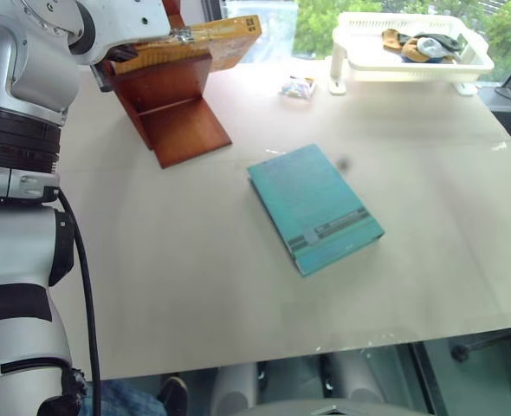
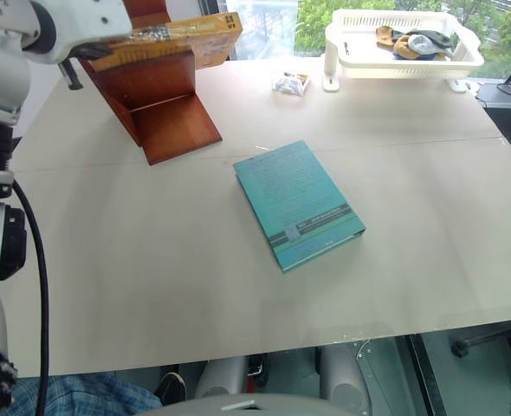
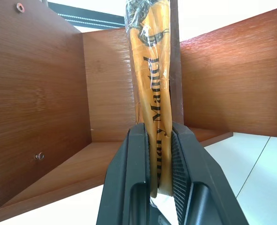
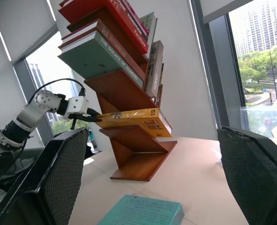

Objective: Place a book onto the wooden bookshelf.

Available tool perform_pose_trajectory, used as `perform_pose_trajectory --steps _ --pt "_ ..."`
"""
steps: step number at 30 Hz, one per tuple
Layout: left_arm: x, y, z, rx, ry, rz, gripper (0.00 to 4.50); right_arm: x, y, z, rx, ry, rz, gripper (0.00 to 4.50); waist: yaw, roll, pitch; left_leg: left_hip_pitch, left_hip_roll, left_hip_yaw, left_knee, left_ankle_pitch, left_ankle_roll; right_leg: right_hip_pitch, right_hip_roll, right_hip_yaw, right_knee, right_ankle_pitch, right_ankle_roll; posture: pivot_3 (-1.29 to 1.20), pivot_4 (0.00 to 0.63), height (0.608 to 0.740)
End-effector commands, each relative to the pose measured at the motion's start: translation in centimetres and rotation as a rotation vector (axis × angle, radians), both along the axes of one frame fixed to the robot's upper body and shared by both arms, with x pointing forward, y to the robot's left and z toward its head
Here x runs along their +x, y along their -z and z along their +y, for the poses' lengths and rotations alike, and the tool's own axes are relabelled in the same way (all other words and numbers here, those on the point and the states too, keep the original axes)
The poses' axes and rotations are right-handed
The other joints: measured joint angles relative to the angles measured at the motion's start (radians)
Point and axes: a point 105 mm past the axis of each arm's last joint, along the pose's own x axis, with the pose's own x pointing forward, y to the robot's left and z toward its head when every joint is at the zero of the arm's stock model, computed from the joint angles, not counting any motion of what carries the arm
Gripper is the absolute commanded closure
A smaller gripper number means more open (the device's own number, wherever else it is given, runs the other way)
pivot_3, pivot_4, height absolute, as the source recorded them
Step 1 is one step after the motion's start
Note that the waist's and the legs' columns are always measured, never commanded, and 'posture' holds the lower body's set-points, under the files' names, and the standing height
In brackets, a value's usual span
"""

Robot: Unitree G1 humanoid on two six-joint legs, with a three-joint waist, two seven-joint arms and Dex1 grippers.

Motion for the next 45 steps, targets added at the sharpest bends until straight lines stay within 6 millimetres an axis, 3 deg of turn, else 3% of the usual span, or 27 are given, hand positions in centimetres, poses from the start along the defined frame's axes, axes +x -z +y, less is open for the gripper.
perform_pose_trajectory --steps 1,3,4,5,12,16,29,32,37,40,42,45 --pt "-0.7 -0.7 1.4 0.001 -0.045 -0.024 3.1 -1.1 -1.5 0.0 -0.015 -0.032 -0.084 0.0 0.0 0.0 0.0 0.0 0.0 0.0 0.0 0.0 0.0 0.0 0.0 0.0 0.0 0.0 0.0 0.0 0.15 0.74" --pt "-0.7 -0.8 1.6 0.001 -0.05 -0.03 2.54 -1.1 -1.4 -0.1 -0.014 -0.028 -0.081 0.0 0.001 0.0 0.0 0.0 0.0 0.0 0.0 0.0 0.0 0.0 0.0 0.0 0.0 0.0 0.0 0.0 0.15 0.74" --pt "-0.7 -0.8 1.6 0.004 -0.05 -0.03 2.0 -1.1 -1.4 -0.2 -0.013 -0.027 -0.08 0.0 0.002 0.0 0.0 0.0 0.0 0.0 0.0 0.0 0.0 0.0 0.0 0.0 0.0 0.0 0.0 0.0 0.15 0.74" --pt "-0.7 -0.7 1.6 0.006 -0.05 -0.025 1.85 -1.1 -1.4 -0.2 -0.011 -0.025 -0.08 0.0 0.005 0.0 0.0 0.0 0.0 0.0 0.0 0.0 0.0 0.0 0.0 0.0 0.0 0.0 0.0 0.0 0.15 0.74" --pt "-0.7 -0.9 1.8 0.012 -0.052 -0.035 1.85 -1.2 -1.1 -0.7 -0.001 -0.011 -0.079 0.0 0.008 0.0 0.0 0.0 0.0 0.0 0.001 0.0 0.0 0.0 0.0 -0.001 0.0 0.0 0.0 0.0 0.15 0.74" --pt "-0.8 -2.5 1.6 0.005 -0.026 -0.12 1.85 -1.2 -0.9 -0.8 0.0 -0.007 -0.077 0.0 0.007 0.0 0.0 0.0 0.0 0.0 0.001 0.0 0.0 0.0 0.0 0.0 0.0 0.0 0.0 0.0 0.15 0.74" --pt "-3.6 -3.8 -4.1 -0.189 0.371 -0.117 1.85 -0.9 -0.8 -0.5 -0.009 -0.012 -0.069 0.0 0.007 0.0 0.0 0.0 0.0 0.0 0.001 0.0 0.0 0.0 0.0 0.0 0.0 0.0 0.0 0.0 0.15 0.74" --pt "-5.3 -1.0 -7.2 -0.324 0.567 -0.025 1.85 -1.0 -0.4 -0.9 -0.003 0.004 -0.056 0.0 0.006 0.001 -0.001 0.0 0.0 0.0 0.001 0.0 0.0 0.0 0.0 0.0 0.001 0.0 0.0 0.0 0.15 0.74" --pt "-7.7 8.5 -10.1 -0.691 0.749 0.214 1.85 -1.6 1.3 -1.6 -0.024 0.031 -0.006 0.0 0.007 0.004 -0.003 0.003 0.0 -0.002 0.003 0.0 0.0 0.004 0.0 -0.001 0.002 0.0 0.0 0.0 0.15 0.74" --pt "-8.1 13.4 -9.0 -0.869 0.627 0.254 1.85 -2.1 3.0 -2.1 -0.076 0.06 0.057 0.0 0.005 0.004 -0.002 0.002 0.001 -0.004 0.006 0.0 0.0 0.005 0.0 -0.002 0.002 0.0 0.0 0.0 0.15 0.74" --pt "-9.6 16.7 -8.5 -0.962 0.579 0.318 1.85 -2.4 6.3 -2.1 -0.177 0.083 0.151 0.0 0.004 0.004 -0.003 0.003 0.002 -0.004 0.006 0.0 0.0 0.006 0.001 -0.002 0.002 0.0 0.0 0.0 0.15 0.74" --pt "-10.9 21.4 -5.9 -1.036 0.425 0.372 1.85 -3.2 11.4 -2.0 -0.267 0.129 0.266 0.0 0.006 0.002 -0.005 0.01 0.002 -0.005 0.004 0.0 0.0 0.014 0.001 -0.004 0.0 0.0 0.0 0.0 0.15 0.74"
